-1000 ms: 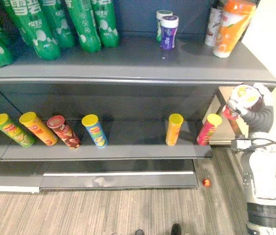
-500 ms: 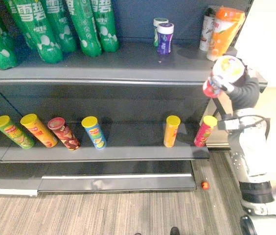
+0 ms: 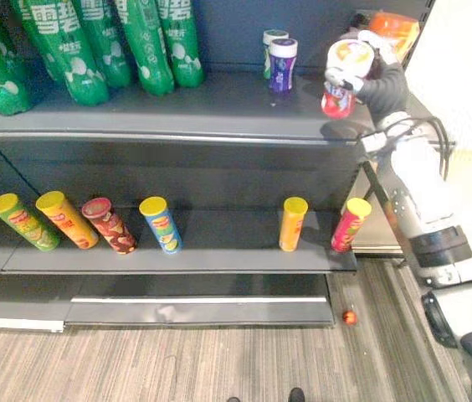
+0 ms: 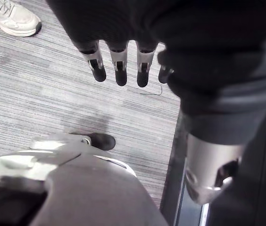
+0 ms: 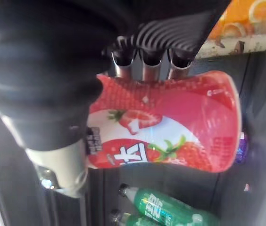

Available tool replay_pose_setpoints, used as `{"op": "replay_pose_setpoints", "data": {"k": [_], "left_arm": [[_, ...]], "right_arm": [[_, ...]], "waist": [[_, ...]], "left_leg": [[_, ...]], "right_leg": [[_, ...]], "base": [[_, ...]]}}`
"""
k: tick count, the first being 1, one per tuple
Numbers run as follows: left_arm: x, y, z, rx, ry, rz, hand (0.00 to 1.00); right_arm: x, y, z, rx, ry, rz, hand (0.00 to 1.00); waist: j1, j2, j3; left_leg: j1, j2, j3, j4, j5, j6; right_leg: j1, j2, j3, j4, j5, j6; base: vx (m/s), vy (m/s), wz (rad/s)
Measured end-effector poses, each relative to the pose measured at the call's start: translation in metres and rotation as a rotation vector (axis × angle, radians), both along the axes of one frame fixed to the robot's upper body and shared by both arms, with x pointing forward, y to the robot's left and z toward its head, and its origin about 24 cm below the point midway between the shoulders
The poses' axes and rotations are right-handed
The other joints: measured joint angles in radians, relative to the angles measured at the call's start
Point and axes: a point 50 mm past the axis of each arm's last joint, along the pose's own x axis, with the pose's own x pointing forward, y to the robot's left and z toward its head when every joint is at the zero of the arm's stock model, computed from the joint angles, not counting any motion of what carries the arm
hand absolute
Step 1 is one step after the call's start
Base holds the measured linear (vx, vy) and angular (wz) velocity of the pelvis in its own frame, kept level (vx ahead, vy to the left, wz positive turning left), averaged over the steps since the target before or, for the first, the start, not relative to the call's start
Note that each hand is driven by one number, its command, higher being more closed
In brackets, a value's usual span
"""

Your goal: Put the gum and the chips on the shelf.

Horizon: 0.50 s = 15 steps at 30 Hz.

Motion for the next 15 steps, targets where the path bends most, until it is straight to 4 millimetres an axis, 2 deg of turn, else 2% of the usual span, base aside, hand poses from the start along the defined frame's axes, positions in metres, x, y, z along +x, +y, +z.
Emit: {"op": "replay_pose_setpoints", "data": {"k": [5,12,15], "left_arm": [[0.006,0.000,0.001,-0.004,-0.013,-0.006,0.00],[0.008,-0.001,0.001,-0.015,-0.017,0.026,0.00],[0.010,-0.001,0.001,-0.016,-0.021,0.027,0.00]], "right_arm": [[0.013,-0.001,0.007,-0.006,0.041,-0.035,1.00],[0.021,0.018,0.017,0.034,0.063,-0.013,1.00],[0.022,0.023,0.016,0.041,0.077,-0.004,1.00]], "waist": [[0.022,-0.005,0.004],[0.024,-0.012,0.020],[0.023,-0.016,0.035]], "left_leg": [[-0.001,0.000,0.000,0.000,0.001,0.000],[-0.004,0.003,-0.005,0.000,0.001,-0.001],[-0.008,0.003,-0.021,0.000,0.003,-0.001]], "right_leg": [[-0.001,0.000,0.000,0.000,0.000,0.000],[-0.002,0.002,-0.005,-0.001,0.000,0.000],[-0.001,0.002,-0.016,-0.002,0.000,0.000]], "base": [[0.00,0.000,0.00],[0.00,0.000,0.00],[0.00,0.001,0.09]]}}
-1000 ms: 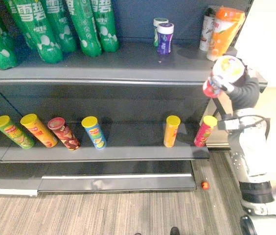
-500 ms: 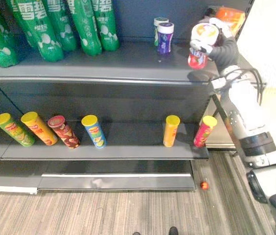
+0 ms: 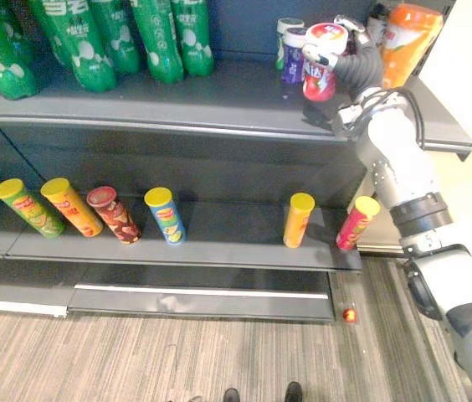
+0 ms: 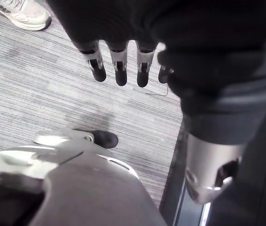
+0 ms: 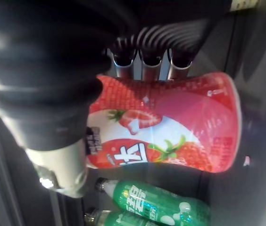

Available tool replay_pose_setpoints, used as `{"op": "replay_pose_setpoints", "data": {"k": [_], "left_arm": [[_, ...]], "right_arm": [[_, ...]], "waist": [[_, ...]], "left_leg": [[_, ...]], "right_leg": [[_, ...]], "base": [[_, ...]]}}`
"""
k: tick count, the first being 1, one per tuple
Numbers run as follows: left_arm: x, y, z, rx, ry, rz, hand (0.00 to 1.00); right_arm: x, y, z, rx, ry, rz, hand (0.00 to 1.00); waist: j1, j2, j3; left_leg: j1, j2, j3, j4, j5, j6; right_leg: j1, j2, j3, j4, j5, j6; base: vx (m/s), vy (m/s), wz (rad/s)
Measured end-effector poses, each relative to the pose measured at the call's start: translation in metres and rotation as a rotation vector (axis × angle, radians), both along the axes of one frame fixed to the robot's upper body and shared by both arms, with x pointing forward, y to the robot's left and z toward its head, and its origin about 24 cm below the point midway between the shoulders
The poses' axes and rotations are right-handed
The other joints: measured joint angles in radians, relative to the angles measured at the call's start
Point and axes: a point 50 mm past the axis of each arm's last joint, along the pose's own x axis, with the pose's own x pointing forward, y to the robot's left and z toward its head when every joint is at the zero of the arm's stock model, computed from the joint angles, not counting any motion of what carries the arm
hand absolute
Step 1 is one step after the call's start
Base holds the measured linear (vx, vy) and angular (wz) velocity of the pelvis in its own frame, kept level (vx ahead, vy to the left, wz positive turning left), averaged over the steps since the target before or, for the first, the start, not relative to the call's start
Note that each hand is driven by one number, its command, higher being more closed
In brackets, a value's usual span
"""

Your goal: Put the gum and the chips on the shelf.

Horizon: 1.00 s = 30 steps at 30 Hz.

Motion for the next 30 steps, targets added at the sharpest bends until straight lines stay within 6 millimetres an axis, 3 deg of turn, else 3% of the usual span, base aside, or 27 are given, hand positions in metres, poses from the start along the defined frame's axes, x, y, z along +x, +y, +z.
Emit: {"op": "replay_pose_setpoints", "data": {"k": [23,24,30], "left_arm": [[0.006,0.006,0.002,0.021,-0.011,-0.006,0.00],[0.007,0.007,0.003,0.023,-0.014,-0.007,0.00],[0.008,0.007,0.003,0.028,-0.018,-0.015,0.00]], "right_arm": [[-0.001,0.021,-0.007,0.058,0.039,0.081,1.00],[-0.001,0.021,-0.007,0.058,0.039,0.081,0.00],[-0.001,0.023,-0.010,0.049,0.048,0.084,0.00]], "waist": [[0.000,-0.014,0.032],[0.000,-0.016,0.034],[0.000,-0.020,0.038]], "left_leg": [[-0.003,0.001,-0.001,0.001,0.001,0.000],[-0.003,0.001,-0.001,0.001,0.001,0.000],[-0.003,0.001,0.000,0.001,0.001,0.000]], "right_leg": [[0.000,0.001,-0.003,-0.002,0.000,0.000],[0.000,0.001,-0.002,-0.002,0.000,0.000],[0.000,0.001,-0.002,-0.002,0.000,0.000]], "base": [[0.00,0.000,0.00],[0.00,0.000,0.00],[0.00,0.000,0.00]]}}
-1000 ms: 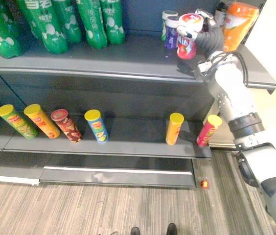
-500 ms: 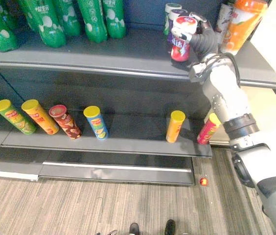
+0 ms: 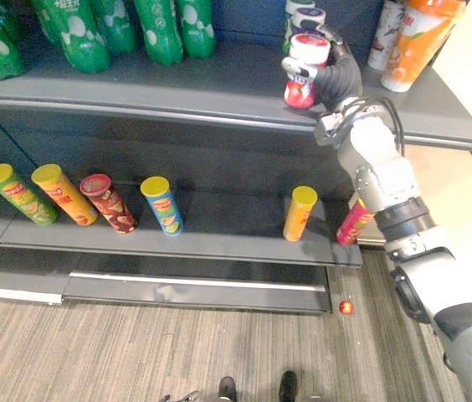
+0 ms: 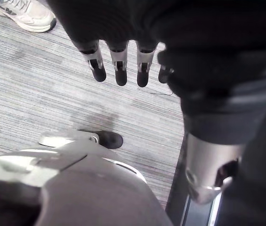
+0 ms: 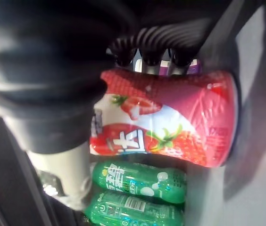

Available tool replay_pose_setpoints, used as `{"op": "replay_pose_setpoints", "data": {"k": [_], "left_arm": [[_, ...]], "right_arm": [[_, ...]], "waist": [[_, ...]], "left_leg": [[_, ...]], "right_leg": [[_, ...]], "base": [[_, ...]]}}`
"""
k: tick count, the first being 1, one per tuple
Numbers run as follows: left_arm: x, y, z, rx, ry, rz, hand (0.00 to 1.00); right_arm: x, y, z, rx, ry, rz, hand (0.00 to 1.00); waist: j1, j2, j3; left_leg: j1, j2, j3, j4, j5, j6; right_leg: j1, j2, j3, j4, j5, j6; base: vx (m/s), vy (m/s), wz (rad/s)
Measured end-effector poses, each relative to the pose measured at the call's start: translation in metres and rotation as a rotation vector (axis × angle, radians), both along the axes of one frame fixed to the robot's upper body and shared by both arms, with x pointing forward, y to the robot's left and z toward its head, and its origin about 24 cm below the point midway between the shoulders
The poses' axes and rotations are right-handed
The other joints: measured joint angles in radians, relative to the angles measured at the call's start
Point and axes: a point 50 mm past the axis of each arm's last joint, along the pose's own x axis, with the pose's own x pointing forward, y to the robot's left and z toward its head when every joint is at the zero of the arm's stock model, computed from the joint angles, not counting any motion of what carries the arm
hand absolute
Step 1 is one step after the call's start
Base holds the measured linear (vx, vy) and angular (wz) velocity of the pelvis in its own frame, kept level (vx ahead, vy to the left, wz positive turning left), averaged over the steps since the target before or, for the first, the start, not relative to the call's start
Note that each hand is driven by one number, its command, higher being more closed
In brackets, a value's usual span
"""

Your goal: Put the gum and the chips on the shelf.

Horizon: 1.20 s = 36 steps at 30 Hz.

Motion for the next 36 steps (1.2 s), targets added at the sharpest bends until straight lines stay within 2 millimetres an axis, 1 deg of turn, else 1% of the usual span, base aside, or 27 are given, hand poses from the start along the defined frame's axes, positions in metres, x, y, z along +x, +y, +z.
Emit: {"op": "replay_pose_setpoints", "data": {"k": [5,15,19,22,24,27,31,33,35,36], "left_arm": [[0.000,0.000,0.000,0.009,0.002,0.003,0.00],[0.000,0.001,0.000,0.012,0.003,0.004,0.00],[0.000,0.001,0.000,0.013,0.002,0.005,0.00],[0.000,0.001,0.000,0.015,0.003,0.005,0.00],[-0.001,0.002,0.000,0.019,0.003,0.004,0.00],[-0.001,0.002,0.001,0.026,0.004,0.002,0.00],[-0.001,0.003,0.001,0.033,0.004,0.002,0.00],[-0.002,0.003,0.001,0.035,0.005,0.001,0.00],[-0.002,0.003,0.001,0.044,0.009,-0.014,0.00],[-0.002,0.003,0.001,0.046,0.011,-0.018,0.00]], "right_arm": [[0.003,-0.001,-0.004,-0.006,0.020,-0.010,0.00],[0.003,-0.001,-0.005,-0.008,0.021,-0.012,0.00],[0.001,-0.006,-0.004,0.007,0.010,-0.024,0.00],[-0.005,-0.013,0.006,0.017,-0.052,-0.065,0.00],[-0.012,-0.021,0.020,0.019,-0.134,-0.118,0.00],[-0.022,-0.032,0.032,0.032,-0.225,-0.190,0.00],[-0.031,-0.043,0.029,0.047,-0.270,-0.239,0.00],[-0.039,-0.044,0.025,0.053,-0.292,-0.234,0.00],[-0.054,-0.044,0.018,0.067,-0.336,-0.210,0.00],[-0.058,-0.042,0.015,0.076,-0.348,-0.198,0.00]], "waist": [[0.000,0.000,0.000],[0.000,0.000,0.000],[-0.001,-0.001,0.000],[-0.002,-0.001,-0.001],[-0.002,-0.001,-0.001],[-0.005,-0.002,-0.001],[-0.005,-0.002,-0.002],[-0.006,-0.002,-0.002],[-0.008,-0.002,-0.002],[-0.009,-0.003,-0.002]], "left_leg": [[0.000,0.000,0.000,-0.001,0.000,0.000],[0.003,0.000,0.004,0.001,0.000,0.000],[0.005,0.000,0.007,0.004,0.001,0.000],[0.008,0.000,0.012,0.005,0.001,0.000],[0.011,0.000,0.019,0.005,0.001,0.000],[0.016,0.000,0.024,0.004,0.001,0.000],[0.022,0.001,0.027,0.004,0.001,0.000],[0.023,0.001,0.028,0.004,0.002,0.001],[0.024,0.001,0.029,0.004,0.002,0.001],[0.024,0.001,0.029,0.004,0.002,0.001]], "right_leg": [[0.000,0.000,0.000,0.000,0.000,0.000],[0.000,0.000,0.003,0.002,0.000,0.000],[0.001,0.000,0.004,0.004,0.000,0.000],[0.001,0.000,0.006,0.005,0.000,0.000],[0.001,0.000,0.011,0.007,0.000,0.000],[0.003,0.000,0.018,0.009,0.000,0.000],[0.004,0.000,0.023,0.015,0.000,0.000],[0.004,0.000,0.025,0.017,0.000,0.000],[0.004,0.000,0.026,0.017,0.000,0.000],[0.004,0.000,0.026,0.017,0.000,0.000]], "base": [[0.00,0.000,0.00],[0.00,0.000,0.00],[0.00,0.000,0.00],[0.00,0.000,-0.03],[0.00,0.000,-0.07],[-0.01,0.010,-0.06],[-0.01,0.011,-0.03],[0.00,0.000,0.00],[0.00,0.000,0.00],[0.00,0.000,0.00]]}}
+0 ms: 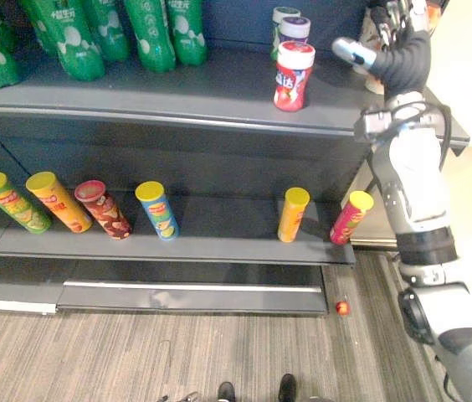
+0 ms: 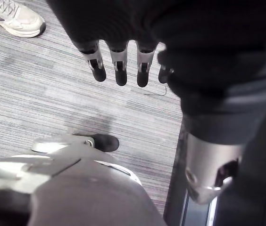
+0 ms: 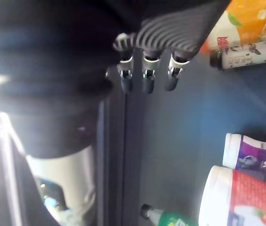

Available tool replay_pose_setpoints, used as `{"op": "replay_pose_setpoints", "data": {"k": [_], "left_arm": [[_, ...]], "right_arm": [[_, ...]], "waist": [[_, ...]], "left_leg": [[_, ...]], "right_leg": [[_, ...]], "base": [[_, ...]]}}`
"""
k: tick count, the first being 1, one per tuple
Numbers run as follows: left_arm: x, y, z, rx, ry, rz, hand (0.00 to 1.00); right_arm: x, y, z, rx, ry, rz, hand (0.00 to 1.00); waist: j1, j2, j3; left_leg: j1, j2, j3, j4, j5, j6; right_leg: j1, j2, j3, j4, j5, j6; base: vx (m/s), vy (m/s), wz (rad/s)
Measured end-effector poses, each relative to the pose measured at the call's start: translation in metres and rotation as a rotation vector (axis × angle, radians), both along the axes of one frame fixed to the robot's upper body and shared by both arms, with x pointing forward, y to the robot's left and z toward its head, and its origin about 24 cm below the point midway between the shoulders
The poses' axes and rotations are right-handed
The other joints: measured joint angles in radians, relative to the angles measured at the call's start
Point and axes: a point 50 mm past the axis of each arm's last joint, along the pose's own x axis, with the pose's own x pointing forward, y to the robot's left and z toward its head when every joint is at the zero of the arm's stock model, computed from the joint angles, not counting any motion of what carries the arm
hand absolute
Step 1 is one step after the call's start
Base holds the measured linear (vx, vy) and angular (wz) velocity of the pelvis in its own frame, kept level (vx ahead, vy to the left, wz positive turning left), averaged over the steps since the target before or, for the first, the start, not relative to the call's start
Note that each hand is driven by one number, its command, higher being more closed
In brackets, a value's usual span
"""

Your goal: Put the gum and the chips on the shelf.

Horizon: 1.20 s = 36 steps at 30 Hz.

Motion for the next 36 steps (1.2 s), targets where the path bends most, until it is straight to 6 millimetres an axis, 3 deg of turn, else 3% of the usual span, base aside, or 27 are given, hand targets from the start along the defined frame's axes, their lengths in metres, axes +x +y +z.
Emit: {"op": "replay_pose_setpoints", "data": {"k": [4,7,12,18,22,24,28,29,33,36], "left_arm": [[-0.003,0.000,0.000,0.003,0.008,-0.004,0.00],[-0.006,0.000,-0.001,0.004,0.020,-0.004,0.00],[-0.008,0.000,-0.002,0.012,0.035,-0.034,0.00],[-0.011,-0.001,-0.003,0.009,0.049,-0.044,0.00],[-0.012,-0.002,-0.003,0.014,0.059,-0.065,0.00],[-0.012,-0.003,-0.003,0.015,0.061,-0.075,0.00],[-0.011,-0.006,-0.004,0.009,0.055,-0.077,0.00],[-0.009,-0.009,-0.004,0.006,0.044,-0.077,0.00],[-0.006,-0.014,-0.005,0.002,0.036,-0.076,0.00],[-0.005,-0.015,-0.005,0.003,0.031,-0.082,0.00]], "right_arm": [[-0.027,0.014,-0.032,0.016,-0.016,0.106,0.00],[-0.041,0.035,-0.067,-0.042,0.063,0.227,0.00],[-0.068,0.069,-0.142,-0.152,0.302,0.461,0.00],[-0.098,0.073,-0.223,-0.128,0.638,0.575,0.00],[-0.122,0.057,-0.288,-0.152,0.925,0.509,0.00],[-0.128,0.048,-0.309,-0.148,1.014,0.455,0.00],[-0.144,0.015,-0.362,-0.254,1.250,0.253,0.00],[-0.154,0.000,-0.384,-0.277,1.358,0.174,0.00],[-0.188,-0.029,-0.427,-0.307,1.619,0.021,0.00],[-0.209,-0.045,-0.444,-0.236,1.757,-0.066,0.00]], "waist": [[-0.007,-0.004,-0.009],[-0.018,-0.008,-0.019],[-0.020,-0.011,-0.036],[-0.024,-0.009,-0.040],[-0.044,0.003,-0.039],[-0.047,0.009,-0.043],[-0.048,0.024,-0.048],[-0.048,0.032,-0.047],[-0.048,0.054,-0.051],[-0.048,0.056,-0.050]], "left_leg": [[0.001,0.002,0.002,0.000,0.000,0.000],[0.000,0.002,0.004,0.000,0.000,0.000],[0.000,0.004,0.007,-0.006,-0.003,-0.003],[0.001,0.003,0.020,-0.006,-0.005,-0.004],[-0.002,0.001,0.021,-0.006,-0.013,-0.010],[-0.004,0.000,0.022,-0.006,-0.014,-0.010],[-0.004,-0.002,0.023,-0.006,-0.017,-0.010],[-0.003,-0.003,0.022,-0.006,-0.018,-0.010],[-0.002,-0.005,0.022,-0.006,-0.019,-0.012],[0.000,-0.005,0.023,-0.006,-0.019,-0.012]], "right_leg": [[0.000,0.002,0.002,-0.001,0.000,0.000],[0.000,0.002,0.003,-0.002,0.000,0.000],[-0.002,0.004,0.006,-0.002,-0.001,0.000],[-0.002,0.003,0.015,-0.002,-0.005,0.006],[-0.002,0.002,0.016,-0.007,-0.007,0.005],[-0.002,0.002,0.016,-0.011,-0.006,0.005],[-0.002,0.000,0.016,-0.013,-0.006,0.005],[-0.002,-0.001,0.016,-0.013,-0.006,0.005],[-0.001,-0.003,0.015,-0.013,-0.006,0.005],[-0.001,-0.003,0.016,-0.013,-0.006,0.005]], "base": [[0.00,0.000,0.00],[0.00,0.000,0.00],[0.00,0.002,-0.01],[0.00,0.007,-0.05],[0.00,0.000,0.00],[0.00,0.000,0.00],[0.00,0.000,0.00],[0.00,0.000,0.00],[0.00,0.000,0.00],[0.00,0.000,0.00]]}}
